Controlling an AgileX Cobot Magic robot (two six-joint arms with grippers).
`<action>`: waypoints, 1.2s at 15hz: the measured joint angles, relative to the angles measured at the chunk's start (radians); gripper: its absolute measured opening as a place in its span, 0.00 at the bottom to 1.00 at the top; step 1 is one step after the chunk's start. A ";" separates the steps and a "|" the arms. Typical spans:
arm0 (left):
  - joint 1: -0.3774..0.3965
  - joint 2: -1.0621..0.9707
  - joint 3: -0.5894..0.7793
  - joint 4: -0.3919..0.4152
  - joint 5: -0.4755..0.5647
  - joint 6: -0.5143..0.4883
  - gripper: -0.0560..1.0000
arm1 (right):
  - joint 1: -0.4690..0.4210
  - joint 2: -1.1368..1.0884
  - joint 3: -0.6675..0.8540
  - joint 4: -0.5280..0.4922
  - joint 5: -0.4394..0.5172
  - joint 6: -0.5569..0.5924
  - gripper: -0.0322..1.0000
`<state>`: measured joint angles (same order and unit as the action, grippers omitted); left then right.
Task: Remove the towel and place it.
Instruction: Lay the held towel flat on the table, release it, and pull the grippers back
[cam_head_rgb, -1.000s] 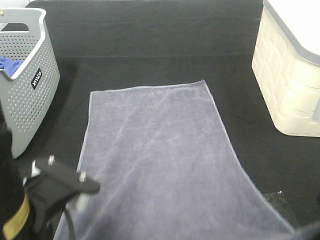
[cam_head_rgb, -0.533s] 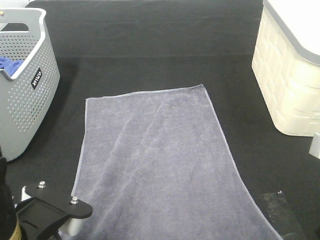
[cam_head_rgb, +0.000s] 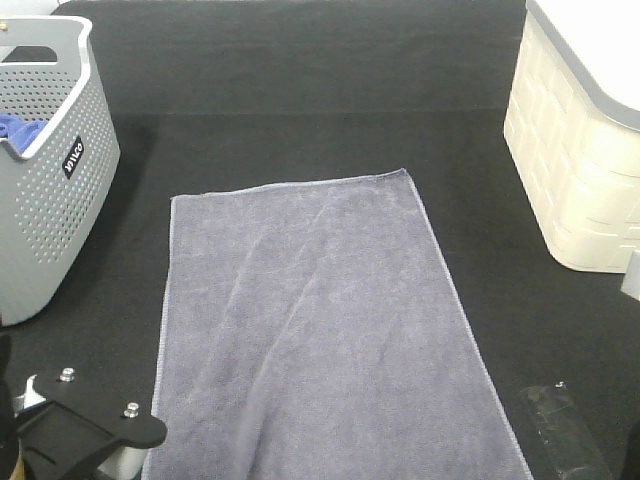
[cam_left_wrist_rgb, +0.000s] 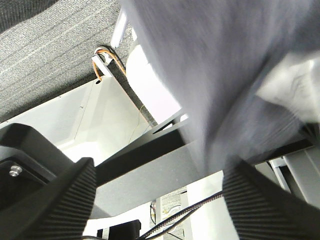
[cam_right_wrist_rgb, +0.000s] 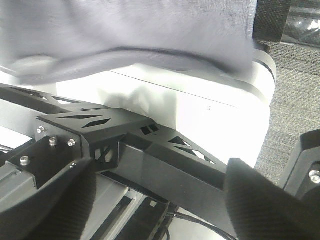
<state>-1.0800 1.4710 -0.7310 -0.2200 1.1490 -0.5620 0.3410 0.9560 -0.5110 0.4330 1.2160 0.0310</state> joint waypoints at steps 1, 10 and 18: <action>0.000 0.000 0.000 0.001 0.000 0.000 0.71 | 0.000 0.000 -0.001 0.000 0.000 0.000 0.71; 0.000 0.000 -0.167 0.296 0.001 -0.047 0.71 | 0.000 0.000 -0.078 -0.016 -0.026 -0.054 0.70; 0.351 0.001 -0.318 0.443 -0.373 0.023 0.71 | 0.000 0.271 -0.525 -0.112 -0.173 -0.124 0.44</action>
<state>-0.7290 1.4720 -1.0490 0.2230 0.7760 -0.5390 0.3410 1.2270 -1.0360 0.3210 1.0430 -0.0930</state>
